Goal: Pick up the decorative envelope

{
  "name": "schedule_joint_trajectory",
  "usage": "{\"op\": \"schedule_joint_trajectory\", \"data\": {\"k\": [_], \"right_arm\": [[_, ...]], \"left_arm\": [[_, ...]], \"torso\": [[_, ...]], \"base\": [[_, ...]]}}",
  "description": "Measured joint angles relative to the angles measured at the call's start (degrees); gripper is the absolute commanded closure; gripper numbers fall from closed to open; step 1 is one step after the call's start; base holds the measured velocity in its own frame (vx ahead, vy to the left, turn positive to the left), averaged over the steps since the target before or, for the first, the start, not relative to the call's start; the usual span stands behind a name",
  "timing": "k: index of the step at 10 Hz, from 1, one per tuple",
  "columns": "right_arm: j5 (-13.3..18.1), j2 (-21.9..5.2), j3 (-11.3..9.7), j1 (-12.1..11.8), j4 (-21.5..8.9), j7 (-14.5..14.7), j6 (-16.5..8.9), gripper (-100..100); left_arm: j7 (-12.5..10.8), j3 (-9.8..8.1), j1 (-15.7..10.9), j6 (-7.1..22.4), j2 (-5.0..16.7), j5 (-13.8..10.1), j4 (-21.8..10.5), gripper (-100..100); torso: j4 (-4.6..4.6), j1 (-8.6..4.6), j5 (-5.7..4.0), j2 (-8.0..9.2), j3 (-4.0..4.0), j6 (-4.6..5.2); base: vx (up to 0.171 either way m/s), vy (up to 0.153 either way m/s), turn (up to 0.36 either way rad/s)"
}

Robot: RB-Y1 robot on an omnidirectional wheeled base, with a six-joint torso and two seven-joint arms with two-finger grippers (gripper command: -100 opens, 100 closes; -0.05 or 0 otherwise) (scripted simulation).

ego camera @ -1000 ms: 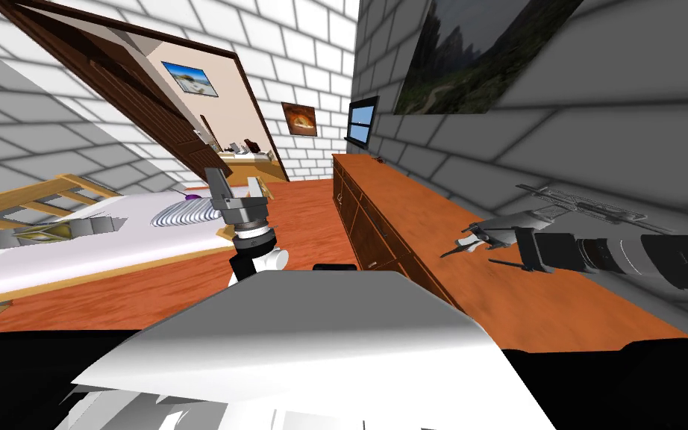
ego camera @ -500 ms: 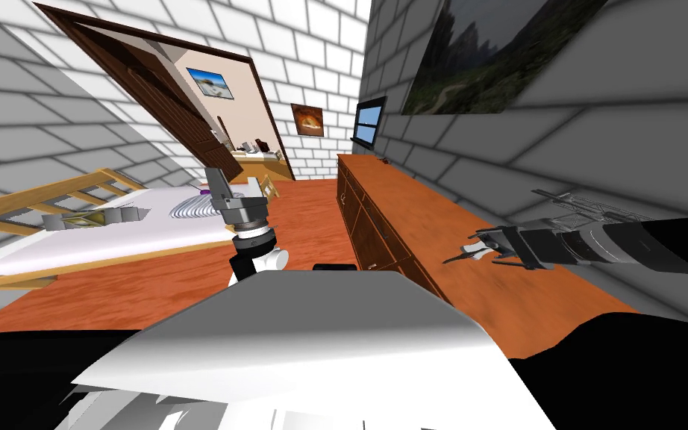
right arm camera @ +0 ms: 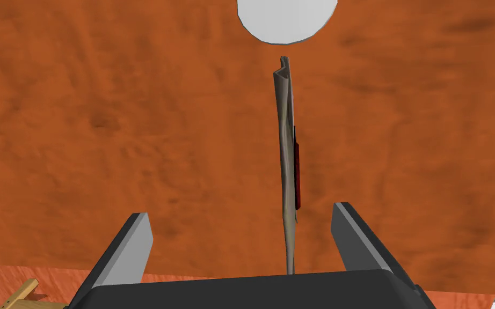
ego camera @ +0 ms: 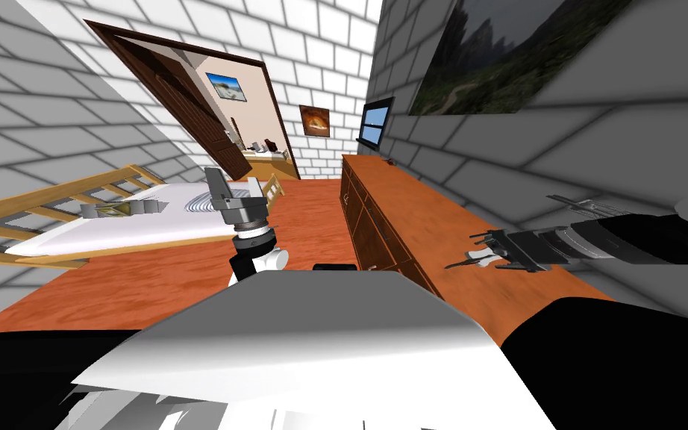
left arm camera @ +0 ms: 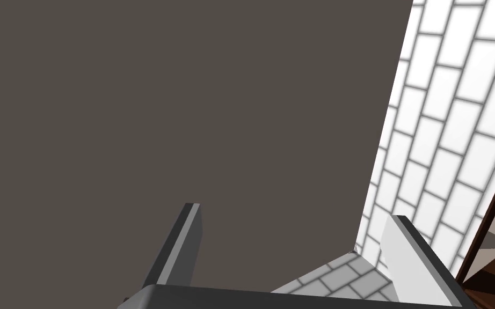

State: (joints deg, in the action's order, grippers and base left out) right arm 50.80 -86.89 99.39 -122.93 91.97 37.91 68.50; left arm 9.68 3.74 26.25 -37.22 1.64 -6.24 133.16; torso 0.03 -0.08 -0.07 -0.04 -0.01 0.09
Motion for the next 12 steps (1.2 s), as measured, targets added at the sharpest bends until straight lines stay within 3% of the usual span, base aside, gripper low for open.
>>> {"op": "schedule_joint_trajectory", "data": {"k": [7, 8, 9, 12], "right_arm": [[3.4, -3.6, 3.9, -10.8, -1.4, 2.0, 2.7, -100], [3.5, -3.7, 4.0, -10.9, -1.4, 2.0, 2.7, 0], [3.5, -3.7, 4.0, -10.9, -1.4, 2.0, 2.7, -100], [4.9, -6.5, 1.0, -9.3, -1.9, 2.5, 0.5, -100]], "left_arm": [[0.0, 0.0, 0.0, 0.0, 0.0, 0.0, 0.0, 0], [0.0, 0.0, 0.0, 0.0, 0.0, 0.0, 0.0, 0], [0.0, 0.0, 0.0, 0.0, 0.0, 0.0, 0.0, 0], [0.0, 0.0, 0.0, 0.0, 0.0, 0.0, 0.0, 0]], "torso": [[-0.01, 0.09, 0.02, -0.02, -0.01, 0.0], [0.0, 0.11, 0.03, -0.01, 0.0, 0.01], [0.0, 0.12, 0.04, 0.0, 0.0, 0.01], [-0.03, 0.19, 0.04, -0.13, -0.07, 0.01]], "base": [[-0.001, -0.013, 0.041], [0.0, 0.0, 0.0], [0.019, 0.006, -0.114], [0.03, 0.018, -0.078]]}}
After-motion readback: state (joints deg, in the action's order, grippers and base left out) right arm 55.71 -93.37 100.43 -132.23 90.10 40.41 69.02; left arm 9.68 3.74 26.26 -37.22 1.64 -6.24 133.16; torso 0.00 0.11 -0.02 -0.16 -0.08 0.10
